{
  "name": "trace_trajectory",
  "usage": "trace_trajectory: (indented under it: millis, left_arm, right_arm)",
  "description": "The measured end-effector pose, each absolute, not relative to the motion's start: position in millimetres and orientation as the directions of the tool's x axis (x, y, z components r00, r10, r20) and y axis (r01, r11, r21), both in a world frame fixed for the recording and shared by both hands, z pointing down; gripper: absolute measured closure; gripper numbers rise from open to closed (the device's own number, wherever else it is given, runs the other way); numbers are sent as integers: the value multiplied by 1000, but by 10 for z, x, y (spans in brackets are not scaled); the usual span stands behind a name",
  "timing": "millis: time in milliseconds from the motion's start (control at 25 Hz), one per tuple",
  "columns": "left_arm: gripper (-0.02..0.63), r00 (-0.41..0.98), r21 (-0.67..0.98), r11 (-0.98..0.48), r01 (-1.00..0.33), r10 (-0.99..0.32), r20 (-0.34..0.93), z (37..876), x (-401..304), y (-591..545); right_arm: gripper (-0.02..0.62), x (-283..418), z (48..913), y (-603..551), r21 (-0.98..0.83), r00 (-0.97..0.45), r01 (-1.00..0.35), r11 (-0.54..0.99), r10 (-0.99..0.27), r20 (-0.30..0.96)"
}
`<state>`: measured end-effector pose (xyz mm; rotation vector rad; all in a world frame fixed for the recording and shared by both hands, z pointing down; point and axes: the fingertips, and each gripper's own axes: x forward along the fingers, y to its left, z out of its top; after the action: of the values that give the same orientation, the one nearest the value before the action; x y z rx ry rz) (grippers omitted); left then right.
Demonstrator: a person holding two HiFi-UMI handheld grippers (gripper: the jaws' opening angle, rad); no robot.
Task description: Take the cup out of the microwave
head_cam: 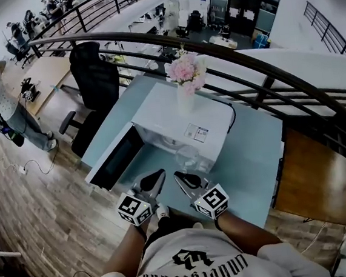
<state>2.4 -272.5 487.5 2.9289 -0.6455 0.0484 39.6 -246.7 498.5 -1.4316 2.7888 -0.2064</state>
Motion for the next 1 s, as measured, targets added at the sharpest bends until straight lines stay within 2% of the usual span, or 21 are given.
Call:
trace_trajectory:
  millis: [520,1000]
  left_arm:
    - [557,879,93,-874,-477,-477,19,4276,-6,-2343]
    - [557,900,31,-899,-436,-435,27,4019,-311,-1930]
  right_arm:
    - [583,509,4267,-2135,-44,-631,-775,631,-776,-20]
    - [583,484,4106,-1715,-83,-616,-782,617,-787,-45]
